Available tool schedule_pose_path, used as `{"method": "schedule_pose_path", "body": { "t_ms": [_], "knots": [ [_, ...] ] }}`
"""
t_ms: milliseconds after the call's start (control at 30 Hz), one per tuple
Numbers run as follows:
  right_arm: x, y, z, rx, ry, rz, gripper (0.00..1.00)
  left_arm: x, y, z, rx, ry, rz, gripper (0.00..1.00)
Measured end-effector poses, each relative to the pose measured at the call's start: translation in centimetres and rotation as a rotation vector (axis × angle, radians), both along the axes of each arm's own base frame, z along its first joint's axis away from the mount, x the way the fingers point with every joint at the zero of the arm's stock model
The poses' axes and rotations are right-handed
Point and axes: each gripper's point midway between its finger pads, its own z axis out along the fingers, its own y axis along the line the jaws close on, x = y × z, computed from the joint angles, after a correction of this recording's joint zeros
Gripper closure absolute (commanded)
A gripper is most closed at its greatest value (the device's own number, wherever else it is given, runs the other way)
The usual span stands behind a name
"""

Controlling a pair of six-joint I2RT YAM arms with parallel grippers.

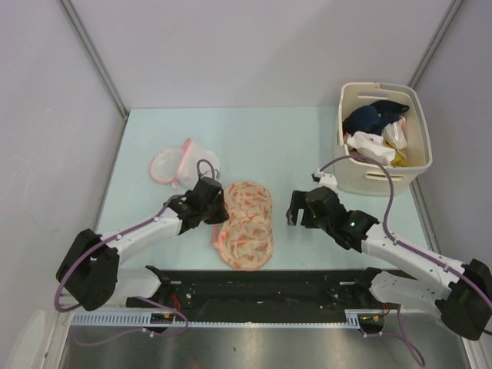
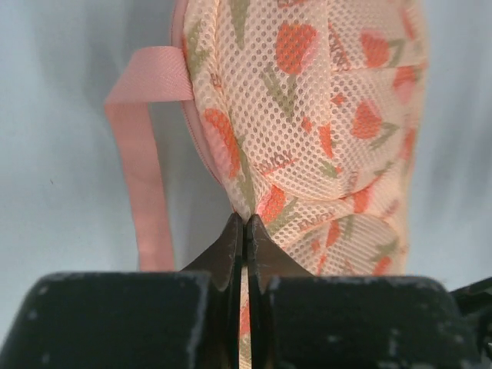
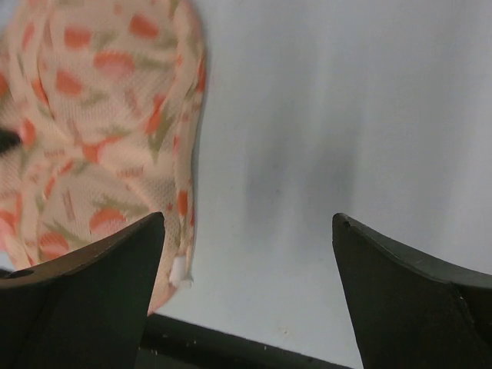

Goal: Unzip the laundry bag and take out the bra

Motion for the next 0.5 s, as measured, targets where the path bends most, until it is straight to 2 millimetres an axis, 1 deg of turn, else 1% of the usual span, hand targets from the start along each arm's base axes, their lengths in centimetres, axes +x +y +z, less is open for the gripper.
{"method": "schedule_pose_path", "body": {
  "t_ms": [67,133,200,233,267,333,367,467,500],
  "knots": [
    [-1.5,1.6,-1.7,-0.009,0.038,0.069,0.06,0.9,-0.5,2.2,-0.021,-0.043,-0.001,1.0],
    [-3.4,3.5,-3.0,-0.024,0.064,0.153,0.06,1.9,-1.0,4.4,-0.041,-0.092,0.001,1.0],
    [-4.6,5.0,-3.5,-0.031,0.07,0.208,0.06,2.7,-1.3,6.1,-0.058,-0.133,0.012,1.0],
    [-5.3,5.8,-3.8,-0.034,0.071,0.235,0.06,3.0,-1.3,6.6,-0.062,-0.146,0.017,1.0],
    [-5.7,6.1,-4.0,-0.039,0.072,0.245,0.06,3.2,-1.4,6.8,-0.061,-0.149,0.019,0.87],
    [-6.3,6.6,-4.2,-0.043,0.074,0.256,0.05,3.6,-1.5,6.6,-0.048,-0.146,0.019,0.66],
    [-6.4,6.8,-4.3,-0.045,0.074,0.256,0.05,3.9,-1.7,6.4,-0.035,-0.137,0.018,0.26],
    [-6.2,6.9,-4.2,-0.037,0.064,0.243,0.04,4.8,-2.0,5.4,0.022,-0.108,0.005,0.05],
    [-6.1,7.0,-4.1,-0.033,0.061,0.239,0.04,5.1,-2.0,5.5,0.04,-0.105,0.0,0.04]
  ]
}}
